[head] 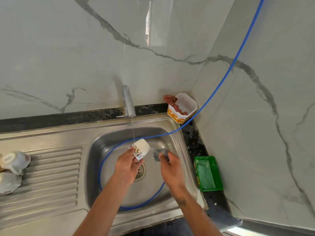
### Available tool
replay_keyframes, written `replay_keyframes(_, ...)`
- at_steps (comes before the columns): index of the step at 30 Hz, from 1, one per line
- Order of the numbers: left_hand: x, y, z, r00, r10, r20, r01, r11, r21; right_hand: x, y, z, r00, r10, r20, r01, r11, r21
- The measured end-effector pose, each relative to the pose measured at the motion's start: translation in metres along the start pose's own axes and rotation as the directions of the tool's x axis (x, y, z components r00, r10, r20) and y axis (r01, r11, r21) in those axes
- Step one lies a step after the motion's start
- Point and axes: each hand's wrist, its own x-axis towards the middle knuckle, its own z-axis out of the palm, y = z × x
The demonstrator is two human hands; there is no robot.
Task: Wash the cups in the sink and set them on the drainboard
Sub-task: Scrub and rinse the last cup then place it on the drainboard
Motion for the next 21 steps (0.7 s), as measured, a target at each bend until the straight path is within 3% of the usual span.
replay_keyframes(3,0.013,0.014,0.007,0.999,-0.012,-0.030,0.010,0.998,-0.058,-0.007,0.014,-0.045,0.989,0.071,-0.129,-0.059,0.993,0.099)
replay_keyframes(6,0.024,0.039,0.024,0.999,-0.020,-0.040,0.015,0.992,-0.123,-0.015,0.036,-0.100,0.949,0.001,-0.315,-0.041,0.992,-0.121)
replay_keyframes(8,0.030,0.051,0.035,0.998,-0.041,-0.041,0.032,0.983,-0.182,-0.017,0.055,-0.125,0.912,0.016,-0.411,-0.145,0.947,-0.286)
replay_keyframes(10,0.037,0.062,0.044,0.997,-0.054,-0.055,0.040,0.973,-0.226,-0.017,0.069,-0.128,0.909,0.075,-0.409,-0.247,0.889,-0.385)
replay_keyframes(12,0.045,0.069,0.050,0.995,-0.077,-0.057,0.059,0.963,-0.265,-0.017,0.080,-0.119,0.913,0.045,-0.406,-0.255,0.840,-0.480)
replay_keyframes(15,0.052,0.076,0.050,0.995,-0.087,-0.039,0.071,0.951,-0.301,-0.009,0.083,-0.105,0.916,-0.111,-0.386,-0.127,0.831,-0.541)
replay_keyframes(17,0.055,0.077,0.040,0.996,-0.086,-0.036,0.071,0.951,-0.301,0.003,0.053,-0.087,0.945,-0.070,-0.319,-0.063,0.919,-0.389)
replay_keyframes(19,0.057,0.075,0.027,0.996,-0.088,-0.035,0.075,0.959,-0.274,0.023,0.024,-0.056,0.988,0.086,-0.128,-0.103,0.986,-0.134)
replay_keyframes(21,0.061,0.070,0.012,0.994,-0.101,-0.041,0.088,0.966,-0.243,0.041,-0.009,-0.017,0.988,0.132,0.081,-0.136,0.990,0.044)
